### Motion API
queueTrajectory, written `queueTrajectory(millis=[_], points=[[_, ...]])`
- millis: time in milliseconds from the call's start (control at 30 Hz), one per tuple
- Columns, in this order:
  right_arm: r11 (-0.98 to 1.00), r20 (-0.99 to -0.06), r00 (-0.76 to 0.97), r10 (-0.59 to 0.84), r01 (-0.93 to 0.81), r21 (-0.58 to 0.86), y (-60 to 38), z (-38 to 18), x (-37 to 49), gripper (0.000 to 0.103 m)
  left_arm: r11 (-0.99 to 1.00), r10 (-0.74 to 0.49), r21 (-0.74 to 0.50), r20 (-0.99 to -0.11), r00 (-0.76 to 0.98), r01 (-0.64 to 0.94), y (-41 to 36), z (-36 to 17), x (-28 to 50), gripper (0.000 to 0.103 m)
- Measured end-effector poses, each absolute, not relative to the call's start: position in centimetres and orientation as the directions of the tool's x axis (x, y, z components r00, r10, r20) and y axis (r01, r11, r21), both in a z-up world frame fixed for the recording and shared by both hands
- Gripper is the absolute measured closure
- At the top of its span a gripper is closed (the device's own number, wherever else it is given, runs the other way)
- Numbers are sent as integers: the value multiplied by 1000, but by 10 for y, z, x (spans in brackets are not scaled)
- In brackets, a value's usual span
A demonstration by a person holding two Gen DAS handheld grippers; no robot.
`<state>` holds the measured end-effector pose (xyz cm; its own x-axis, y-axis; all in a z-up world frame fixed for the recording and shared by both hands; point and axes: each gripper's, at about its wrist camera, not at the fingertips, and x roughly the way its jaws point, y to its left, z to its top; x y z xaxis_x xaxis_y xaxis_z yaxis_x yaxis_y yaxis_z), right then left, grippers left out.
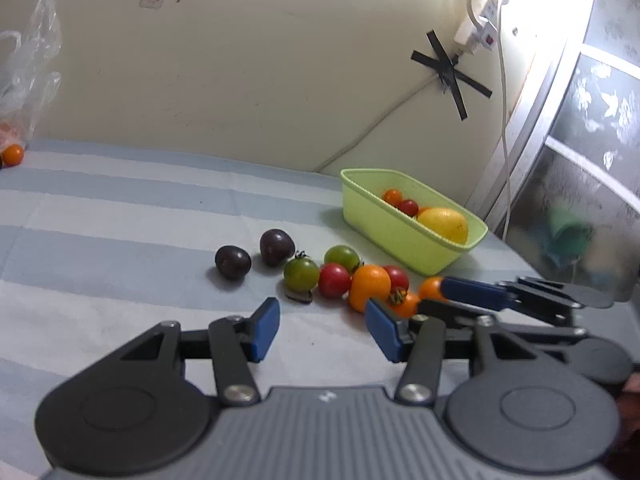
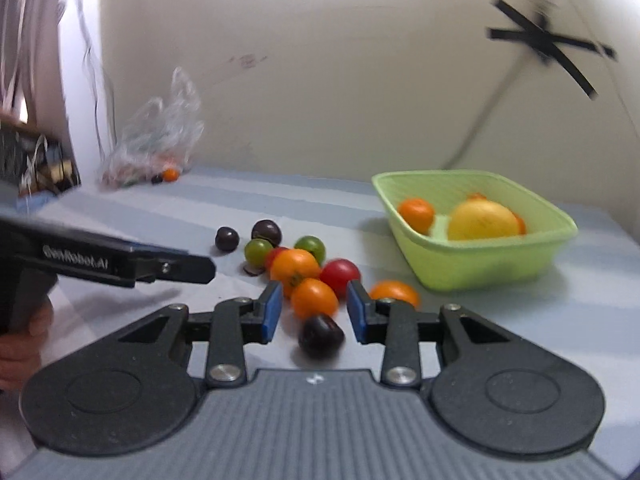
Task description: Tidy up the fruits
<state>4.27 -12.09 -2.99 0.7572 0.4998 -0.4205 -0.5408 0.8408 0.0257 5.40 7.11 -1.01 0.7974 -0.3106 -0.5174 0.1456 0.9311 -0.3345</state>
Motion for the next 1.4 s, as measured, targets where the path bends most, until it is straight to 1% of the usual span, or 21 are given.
queueTrajectory(millis=[67, 133, 233, 367, 533, 600, 633, 700, 733, 767, 800, 833, 1000, 1067, 1200, 1233, 1267, 1300, 1400], points=[[827, -423, 760, 493, -561, -44, -107, -30, 47, 65, 928, -310, -347, -518, 797, 135, 75, -12, 53, 54], [811, -431, 755, 495, -579, -83, -98, -32, 49, 65, 923, -317, -360, -520, 793, 132, 79, -14, 54, 54], [804, -453, 743, 493, -588, -89, -95, -38, 53, 64, 915, -336, -379, -520, 785, 140, 80, -16, 54, 54], [829, -445, 768, 459, -551, -94, -97, -39, 58, 64, 906, -365, -390, -524, 770, 164, 73, -18, 56, 54], [851, -460, 785, 414, -513, -110, -100, -46, 68, 63, 903, -382, -390, -529, 758, 182, 61, -19, 55, 54], [852, -459, 786, 415, -513, -107, -102, -47, 69, 69, 900, -388, -393, -528, 756, 188, 58, -18, 53, 54], [855, -452, 792, 410, -507, -112, -102, -47, 68, 74, 898, -392, -396, -524, 756, 191, 58, -17, 52, 54], [852, -436, 786, 438, -517, -76, -106, -43, 64, 74, 890, -403, -410, -505, 763, 199, 60, -13, 49, 54], [847, -412, 784, 465, -530, -51, -109, -39, 59, 74, 885, -409, -419, -492, 768, 203, 63, -10, 47, 54], [832, -382, 778, 498, -553, -42, -110, -36, 52, 74, 878, -417, -431, -479, 773, 207, 66, -8, 45, 53], [816, -363, 771, 524, -576, -46, -109, -34, 46, 74, 874, -420, -439, -470, 776, 207, 68, -7, 44, 49], [794, -360, 752, 552, -606, -50, -106, -33, 39, 74, 876, -414, -438, -465, 783, 203, 71, -5, 42, 47], [725, -432, 656, 619, -689, -7, -94, -45, 33, 73, 878, -419, -429, -480, 771, 211, 67, -6, 40, 46], [724, -454, 647, 612, -690, -9, -90, -50, 33, 73, 878, -428, -424, -485, 762, 223, 62, -7, 41, 46], [726, -448, 652, 611, -688, -12, -97, -44, 31, 71, 877, -443, -407, -485, 754, 254, 52, -8, 40, 46], [730, -439, 658, 612, -683, -6, -104, -41, 28, 67, 880, -443, -398, -487, 753, 260, 49, -8, 40, 46], [735, -427, 664, 614, -678, 2, -111, -38, 25, 58, 882, -442, -390, -485, 755, 266, 47, -8, 39, 43], [744, -412, 674, 612, -668, 12, -120, -38, 21, 58, 884, -439, -382, -486, 756, 268, 45, -8, 39, 38], [780, -395, 703, 592, -622, 61, -146, -37, 18, 58, 888, -444, -357, -495, 747, 291, 34, -10, 40, 38]])
